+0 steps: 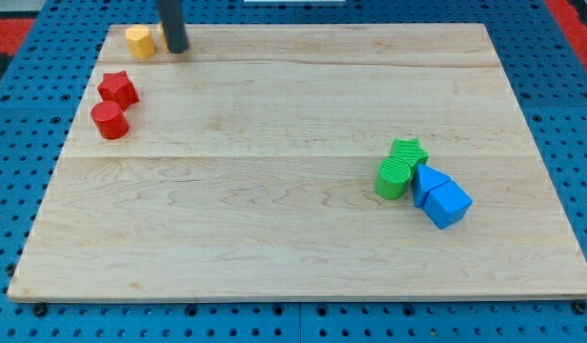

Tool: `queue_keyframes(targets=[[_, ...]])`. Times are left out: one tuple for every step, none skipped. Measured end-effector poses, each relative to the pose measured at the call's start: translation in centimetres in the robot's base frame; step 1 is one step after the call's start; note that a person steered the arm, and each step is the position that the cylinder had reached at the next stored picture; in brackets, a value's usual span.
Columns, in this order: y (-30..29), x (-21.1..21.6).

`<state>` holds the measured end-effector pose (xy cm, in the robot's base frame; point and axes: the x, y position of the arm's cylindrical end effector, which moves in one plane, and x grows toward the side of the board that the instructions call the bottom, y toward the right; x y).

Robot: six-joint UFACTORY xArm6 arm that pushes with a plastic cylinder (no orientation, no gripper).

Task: Separate the red blocks from each other

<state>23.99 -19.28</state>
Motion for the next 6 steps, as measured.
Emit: queue_keyframes(targets=[[-5.8,0.3],[-7.2,2.1],[-7.1,3.8],[-7.0,6.6],[-7.0,10.0],[-7.0,12.6]])
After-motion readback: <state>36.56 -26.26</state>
